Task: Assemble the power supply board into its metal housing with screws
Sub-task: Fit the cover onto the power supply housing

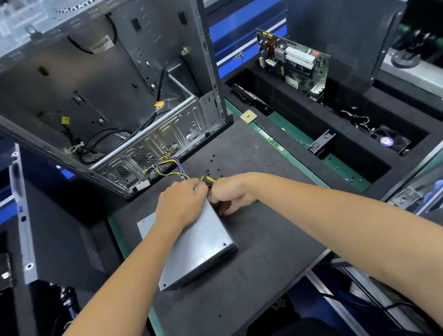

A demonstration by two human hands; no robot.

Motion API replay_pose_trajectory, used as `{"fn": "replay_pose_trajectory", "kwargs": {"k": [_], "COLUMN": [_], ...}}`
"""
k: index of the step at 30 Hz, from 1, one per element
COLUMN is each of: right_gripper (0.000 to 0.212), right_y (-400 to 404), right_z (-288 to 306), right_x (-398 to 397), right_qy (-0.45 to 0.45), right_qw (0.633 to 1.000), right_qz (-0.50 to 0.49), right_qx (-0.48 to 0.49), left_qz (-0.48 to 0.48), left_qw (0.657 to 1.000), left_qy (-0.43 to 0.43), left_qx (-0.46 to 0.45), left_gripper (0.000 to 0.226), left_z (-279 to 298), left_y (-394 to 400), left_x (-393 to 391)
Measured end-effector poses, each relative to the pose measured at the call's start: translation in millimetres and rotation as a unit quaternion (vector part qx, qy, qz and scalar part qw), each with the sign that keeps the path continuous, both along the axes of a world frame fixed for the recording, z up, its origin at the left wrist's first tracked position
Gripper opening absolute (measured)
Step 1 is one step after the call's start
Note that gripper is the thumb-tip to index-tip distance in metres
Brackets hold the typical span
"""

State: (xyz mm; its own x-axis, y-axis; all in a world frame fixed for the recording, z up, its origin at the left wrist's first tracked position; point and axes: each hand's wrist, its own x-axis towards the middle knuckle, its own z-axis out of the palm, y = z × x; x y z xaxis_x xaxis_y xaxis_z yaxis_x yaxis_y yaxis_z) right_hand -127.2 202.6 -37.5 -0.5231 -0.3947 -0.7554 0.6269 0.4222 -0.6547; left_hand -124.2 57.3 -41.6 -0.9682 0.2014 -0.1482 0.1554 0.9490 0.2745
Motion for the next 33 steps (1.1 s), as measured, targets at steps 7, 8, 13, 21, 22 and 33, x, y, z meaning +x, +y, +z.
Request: {"fn": "replay_pose_trajectory", "kwargs": {"k": [7,8,13,21,22,33], "right_gripper": [0.017,0.023,0.037,0.055,0.055,0.043], "right_y": [18.2,18.2,9.2,0.6,0.0,2.2], "right_z": [6.5,7.8,9.6,10.8,11.0,12.6], "right_x": [-6.8,-6.7,-0.5,3.8,4.7,3.7], "right_qy": [-0.098,-0.102,-0.066,-0.029,-0.025,0.087], "right_qw": [0.989,0.985,0.968,0.977,0.978,0.965], "right_qz": [0.112,0.141,0.236,0.199,0.193,0.232], "right_qx": [-0.003,0.002,0.059,0.073,0.074,0.081], "left_qz": [-0.004,-0.003,0.002,0.011,0.012,0.038], "left_qw": [1.000,1.000,0.999,0.999,0.998,0.996], "left_qy": [0.030,0.030,0.033,0.050,0.052,0.078], "left_qx": [-0.006,-0.005,-0.007,0.013,0.016,-0.008], "left_gripper": [0.034,0.036,0.033,0.031,0.031,0.029], "left_z": [-0.8,-0.4,-0.1,1.4,1.4,-0.1], "left_y": [0.7,0.9,1.7,1.6,1.7,-5.3], "left_x": [3.5,3.7,4.6,4.7,4.7,-2.8]}}
